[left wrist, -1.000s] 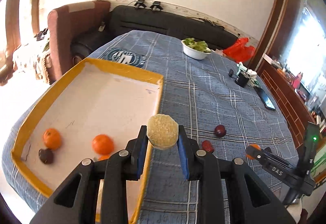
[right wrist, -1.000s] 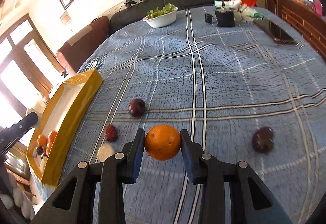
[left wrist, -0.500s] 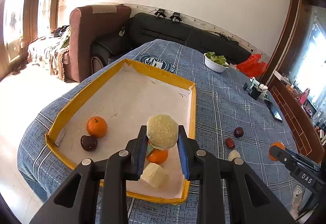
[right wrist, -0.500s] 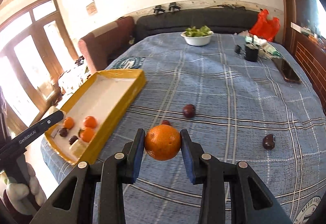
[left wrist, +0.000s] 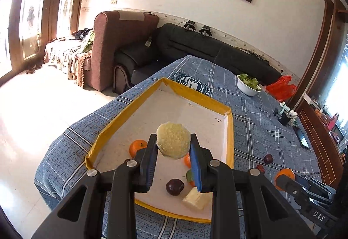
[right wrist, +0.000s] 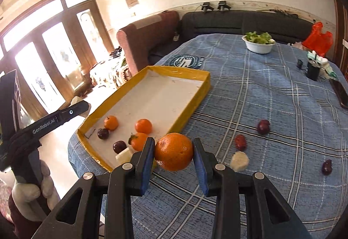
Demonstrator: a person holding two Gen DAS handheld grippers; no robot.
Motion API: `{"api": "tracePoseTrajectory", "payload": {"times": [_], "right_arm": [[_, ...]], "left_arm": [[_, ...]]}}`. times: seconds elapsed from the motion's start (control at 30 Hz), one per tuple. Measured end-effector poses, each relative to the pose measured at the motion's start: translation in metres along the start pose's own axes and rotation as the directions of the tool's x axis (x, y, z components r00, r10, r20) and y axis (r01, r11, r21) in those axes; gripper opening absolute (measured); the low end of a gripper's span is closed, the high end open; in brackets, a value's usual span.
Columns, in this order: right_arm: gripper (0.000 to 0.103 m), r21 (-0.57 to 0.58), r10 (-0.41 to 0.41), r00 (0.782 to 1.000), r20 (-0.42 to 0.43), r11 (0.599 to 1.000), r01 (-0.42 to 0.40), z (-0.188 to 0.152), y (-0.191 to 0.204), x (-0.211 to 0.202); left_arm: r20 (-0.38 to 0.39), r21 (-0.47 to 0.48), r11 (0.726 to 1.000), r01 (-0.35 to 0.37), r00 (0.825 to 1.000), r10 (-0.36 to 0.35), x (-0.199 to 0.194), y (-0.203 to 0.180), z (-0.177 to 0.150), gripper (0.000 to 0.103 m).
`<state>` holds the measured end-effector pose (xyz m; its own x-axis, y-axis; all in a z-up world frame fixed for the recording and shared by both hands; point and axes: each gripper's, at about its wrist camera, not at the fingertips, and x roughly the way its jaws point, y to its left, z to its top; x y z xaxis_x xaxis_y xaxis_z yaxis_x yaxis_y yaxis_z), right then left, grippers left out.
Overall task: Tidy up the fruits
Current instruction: 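Carry the yam slice into the tray and release it while the right gripper carries the orange over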
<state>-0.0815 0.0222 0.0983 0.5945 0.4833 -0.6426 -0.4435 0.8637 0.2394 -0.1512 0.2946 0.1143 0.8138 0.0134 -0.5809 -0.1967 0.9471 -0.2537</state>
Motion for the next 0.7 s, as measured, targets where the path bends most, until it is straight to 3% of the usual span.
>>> {"api": "tracePoseTrajectory", "payload": {"times": [0.3,0.7], "right_arm": [[0.039,-0.011,0.033,0.998,-0.058,0.999,-0.033,0.003,-0.003,0.024],[0.039,-0.096,0.065,0.985,-0.162,0.992,-0.081,0.030,0.048,0.097]], "left_arm": [[-0.062,0.012,0.997,-0.080,0.995,0.081,0.034,0.011,-0.011,0.027],[-0.078,0.037,0.993,-0.111,0.990,0.114,0.058,0.022,-0.007,0.028]]}}
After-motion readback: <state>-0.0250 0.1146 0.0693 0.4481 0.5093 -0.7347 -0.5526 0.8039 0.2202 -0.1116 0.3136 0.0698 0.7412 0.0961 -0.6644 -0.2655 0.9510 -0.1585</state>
